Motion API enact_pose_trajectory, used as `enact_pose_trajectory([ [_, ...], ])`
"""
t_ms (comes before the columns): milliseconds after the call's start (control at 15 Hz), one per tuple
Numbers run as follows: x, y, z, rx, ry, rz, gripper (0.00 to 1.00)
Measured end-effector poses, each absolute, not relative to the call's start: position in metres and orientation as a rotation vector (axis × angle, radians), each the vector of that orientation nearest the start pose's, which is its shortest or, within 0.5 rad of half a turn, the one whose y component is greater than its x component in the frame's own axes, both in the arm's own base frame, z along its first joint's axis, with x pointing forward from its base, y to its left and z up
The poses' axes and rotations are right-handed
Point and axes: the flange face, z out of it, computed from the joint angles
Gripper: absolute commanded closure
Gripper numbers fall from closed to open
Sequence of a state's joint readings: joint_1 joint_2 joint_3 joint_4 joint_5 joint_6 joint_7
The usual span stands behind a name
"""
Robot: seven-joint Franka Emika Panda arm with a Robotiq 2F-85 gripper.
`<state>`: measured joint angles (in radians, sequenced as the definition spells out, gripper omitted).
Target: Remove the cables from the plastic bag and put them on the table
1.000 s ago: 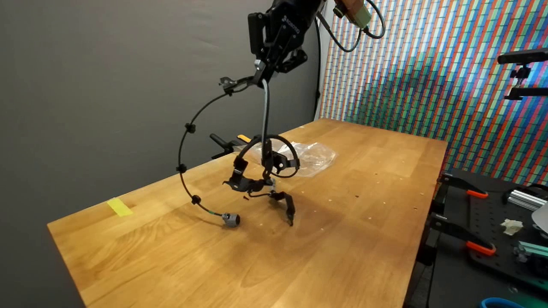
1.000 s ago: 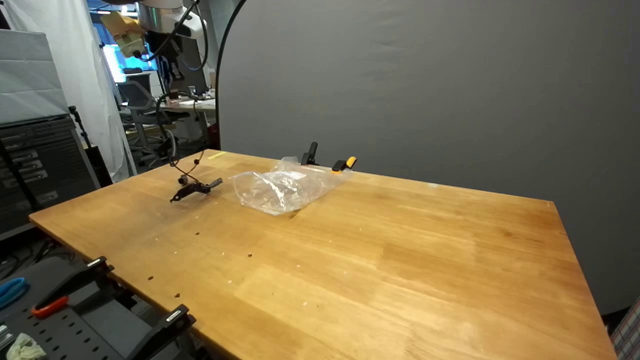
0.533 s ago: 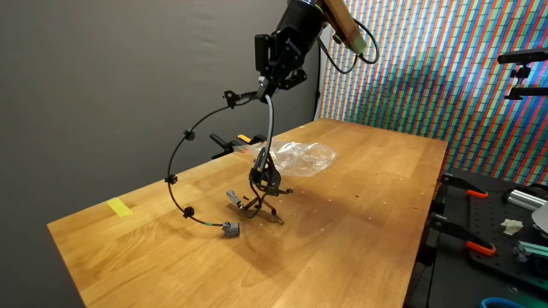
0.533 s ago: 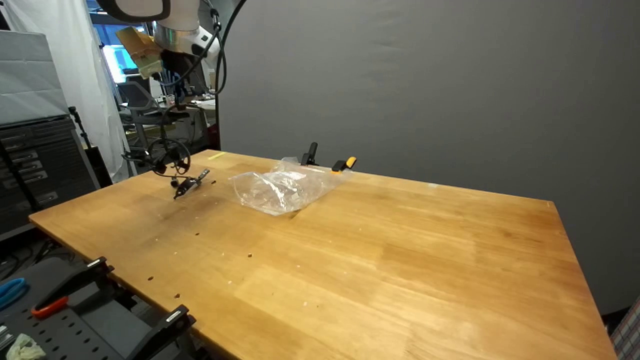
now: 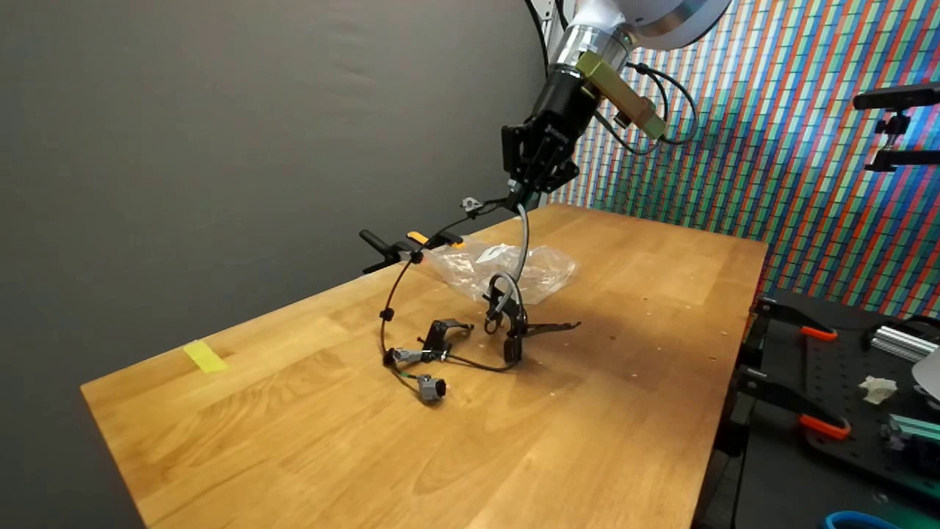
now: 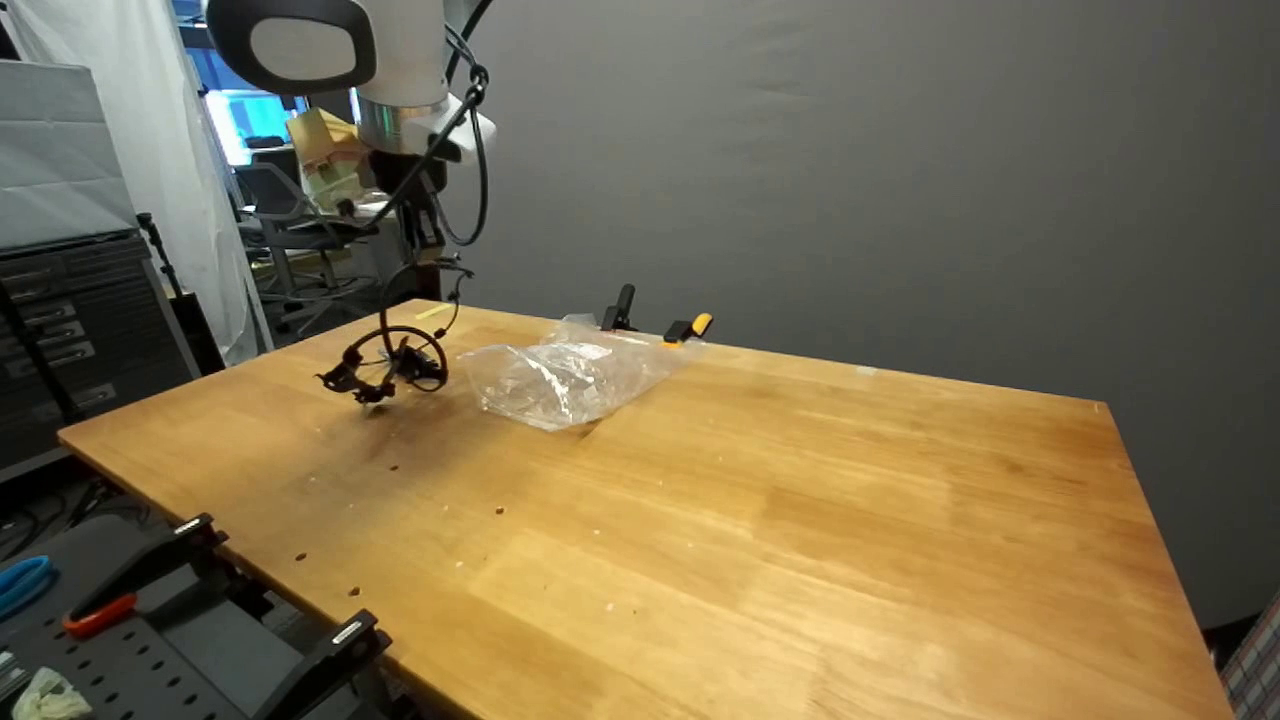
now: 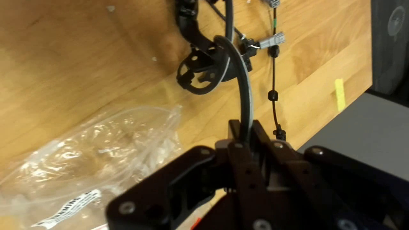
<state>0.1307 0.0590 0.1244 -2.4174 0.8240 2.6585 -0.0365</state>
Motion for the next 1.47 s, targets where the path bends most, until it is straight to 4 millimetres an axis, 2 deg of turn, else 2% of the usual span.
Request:
enact_pose_trajectory([
  [400, 0.451, 0.066, 0.277, -2.677, 0.787, -0.193, 0.98],
  [600, 0.431, 0.052, 0.271, -2.685, 0.835, -0.175, 0.98],
  [733, 0.42, 0.033, 0.263, -2.687, 0.877, -0.159, 0.98],
  [800, 0.415, 0.018, 0.257, -2.688, 0.912, -0.153, 0.66],
  [867, 0.409, 0.001, 0.25, -2.69, 0.949, -0.145, 0.65],
  [1200, 0.39, -0.095, 0.222, -2.779, 1.139, -0.206, 0.29],
  [1333, 0.387, -0.116, 0.219, -2.782, 1.199, -0.233, 0.13],
  [1467, 0.391, -0.121, 0.224, -2.775, 1.226, -0.265, 0.0],
])
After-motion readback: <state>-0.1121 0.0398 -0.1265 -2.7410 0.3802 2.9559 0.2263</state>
